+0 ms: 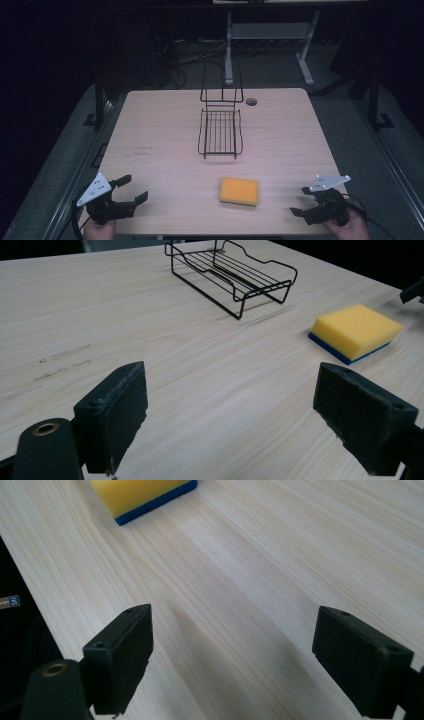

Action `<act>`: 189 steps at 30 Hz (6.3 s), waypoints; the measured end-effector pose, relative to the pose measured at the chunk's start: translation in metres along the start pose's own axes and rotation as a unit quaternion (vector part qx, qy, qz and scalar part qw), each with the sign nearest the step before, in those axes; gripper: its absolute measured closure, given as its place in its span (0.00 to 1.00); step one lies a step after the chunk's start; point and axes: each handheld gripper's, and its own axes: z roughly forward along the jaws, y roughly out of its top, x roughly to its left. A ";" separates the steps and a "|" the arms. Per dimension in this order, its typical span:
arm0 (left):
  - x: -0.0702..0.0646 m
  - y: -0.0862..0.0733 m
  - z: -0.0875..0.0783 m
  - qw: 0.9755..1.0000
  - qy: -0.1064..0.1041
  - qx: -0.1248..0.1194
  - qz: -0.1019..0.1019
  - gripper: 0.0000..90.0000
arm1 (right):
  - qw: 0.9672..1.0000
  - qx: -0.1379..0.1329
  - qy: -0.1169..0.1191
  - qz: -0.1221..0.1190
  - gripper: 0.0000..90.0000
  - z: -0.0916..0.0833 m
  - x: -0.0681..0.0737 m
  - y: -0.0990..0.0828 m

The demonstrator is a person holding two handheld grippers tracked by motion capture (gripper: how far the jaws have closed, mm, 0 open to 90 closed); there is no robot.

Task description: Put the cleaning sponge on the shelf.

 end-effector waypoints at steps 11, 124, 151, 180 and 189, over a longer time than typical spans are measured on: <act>0.000 0.000 0.003 1.000 -0.002 0.006 0.002 0.15 | 1.000 0.003 0.006 -0.011 0.18 0.004 0.005 0.002; 0.001 0.000 -0.003 1.000 0.005 0.000 0.008 0.15 | 0.961 0.102 0.105 -0.235 0.17 0.079 0.063 0.149; 0.000 0.000 -0.002 1.000 0.002 0.001 0.007 0.15 | 0.954 0.146 0.105 -0.241 0.17 0.108 0.065 0.150; -0.002 0.002 -0.001 1.000 -0.001 -0.001 0.013 0.15 | 0.948 0.161 0.099 -0.257 0.24 0.118 0.068 0.145; -0.001 0.001 -0.001 1.000 0.000 0.000 0.010 0.15 | 0.950 0.148 0.104 -0.253 0.24 0.111 0.066 0.152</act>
